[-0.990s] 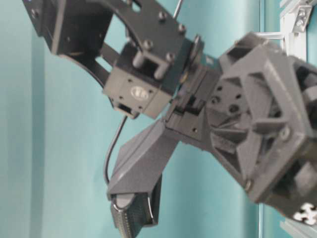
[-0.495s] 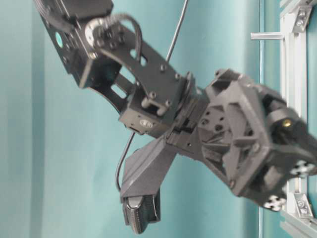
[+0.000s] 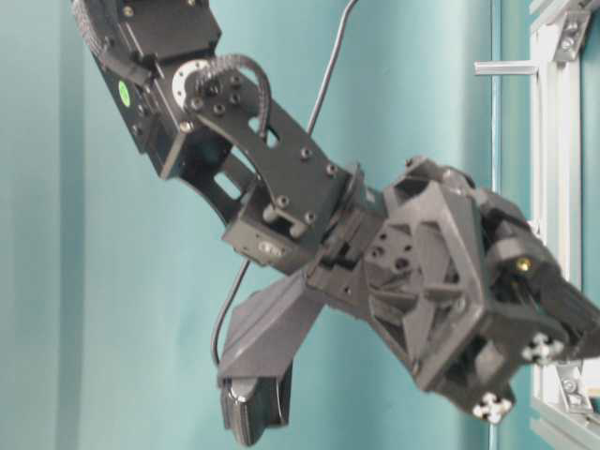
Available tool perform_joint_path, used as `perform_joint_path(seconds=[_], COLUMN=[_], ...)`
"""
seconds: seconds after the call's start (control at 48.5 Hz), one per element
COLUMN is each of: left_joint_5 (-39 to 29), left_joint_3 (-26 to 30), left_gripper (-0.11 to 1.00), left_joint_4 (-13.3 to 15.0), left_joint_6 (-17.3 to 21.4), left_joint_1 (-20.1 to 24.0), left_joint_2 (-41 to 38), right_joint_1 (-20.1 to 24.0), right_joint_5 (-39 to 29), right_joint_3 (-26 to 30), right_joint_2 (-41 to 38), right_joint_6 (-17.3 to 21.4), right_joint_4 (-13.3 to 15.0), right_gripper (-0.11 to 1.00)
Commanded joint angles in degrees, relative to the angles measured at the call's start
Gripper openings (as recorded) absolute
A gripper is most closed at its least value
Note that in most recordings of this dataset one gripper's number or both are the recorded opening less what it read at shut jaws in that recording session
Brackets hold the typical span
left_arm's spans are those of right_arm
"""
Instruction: Move the cable alternately left and right between 8 closely spaced pins so it hooks onto each one.
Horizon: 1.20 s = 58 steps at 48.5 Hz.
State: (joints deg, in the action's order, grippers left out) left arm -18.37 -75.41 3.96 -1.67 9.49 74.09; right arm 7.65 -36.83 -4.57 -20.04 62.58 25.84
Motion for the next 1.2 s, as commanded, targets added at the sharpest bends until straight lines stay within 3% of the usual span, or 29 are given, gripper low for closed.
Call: perform_joint_path(seconds=[0.0, 0.412, 0.763, 1.175], left_joint_5=[0.26, 0.26, 0.26, 0.26], left_joint_3=[0.7, 0.62, 0.62, 0.62], left_gripper=[0.0, 0.0, 0.0, 0.0], left_joint_4=[-0.09, -0.09, -0.09, -0.09], left_joint_6=[-0.26, -0.26, -0.26, -0.26], left_joint_1=[0.18, 0.18, 0.18, 0.18], left_joint_2=[-0.44, -0.53, -0.44, -0.44], right_joint_1=[-0.09, 1.93, 5.54, 7.03], right_joint_5=[1.14, 1.67, 0.09, -0.88], right_joint_3=[2.81, 11.07, 11.87, 13.62], right_joint_2=[0.35, -4.66, -5.45, -6.06], right_joint_6=[-0.09, -0.09, 0.26, 0.88], right_joint_4=[0.18, -0.7, -2.99, -3.16], right_gripper=[0.09, 0.09, 0.09, 0.09])
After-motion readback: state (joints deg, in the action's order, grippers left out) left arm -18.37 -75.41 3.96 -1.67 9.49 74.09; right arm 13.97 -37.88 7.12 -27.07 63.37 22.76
